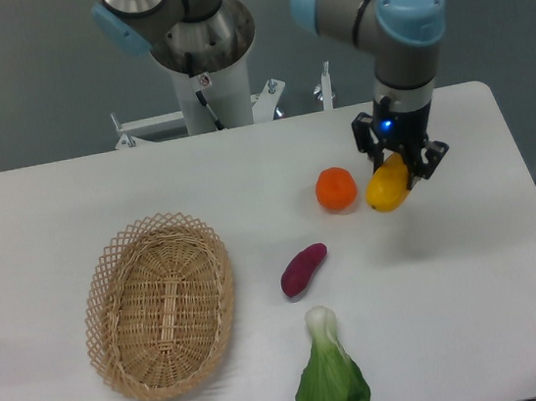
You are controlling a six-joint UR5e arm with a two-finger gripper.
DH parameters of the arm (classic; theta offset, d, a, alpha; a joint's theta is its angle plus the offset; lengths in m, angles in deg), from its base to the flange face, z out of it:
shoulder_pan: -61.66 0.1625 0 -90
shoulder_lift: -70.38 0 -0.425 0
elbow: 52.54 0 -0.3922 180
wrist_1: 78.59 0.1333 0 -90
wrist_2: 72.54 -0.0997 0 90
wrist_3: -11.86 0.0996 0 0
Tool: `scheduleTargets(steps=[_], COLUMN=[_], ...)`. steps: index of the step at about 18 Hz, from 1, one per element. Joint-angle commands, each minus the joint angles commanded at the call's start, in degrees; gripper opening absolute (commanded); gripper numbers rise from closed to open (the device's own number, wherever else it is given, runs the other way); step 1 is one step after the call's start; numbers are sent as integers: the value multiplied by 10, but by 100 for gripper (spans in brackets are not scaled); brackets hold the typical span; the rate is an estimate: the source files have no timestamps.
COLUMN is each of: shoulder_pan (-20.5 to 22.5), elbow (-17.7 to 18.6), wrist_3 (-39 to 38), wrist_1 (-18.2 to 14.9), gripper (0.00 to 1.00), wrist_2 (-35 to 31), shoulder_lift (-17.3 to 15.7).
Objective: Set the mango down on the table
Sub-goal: 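Carry the yellow mango in the gripper away from the orange, then lower the held mango onto the table and open the gripper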
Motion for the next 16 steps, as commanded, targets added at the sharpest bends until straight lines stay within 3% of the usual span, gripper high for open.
scheduleTargets(steps=[3, 6, 10, 16], shoulder_pan=[-1, -9, -30, -76], elbow=[-15, -29, -39, -81], wrist_3=[-67, -92, -90, -88], wrist_1=[14, 69, 121, 131], gripper=[51, 51, 51, 51], wrist_2=[17, 71, 75, 73], shoulder_lift=[23, 55, 90, 147])
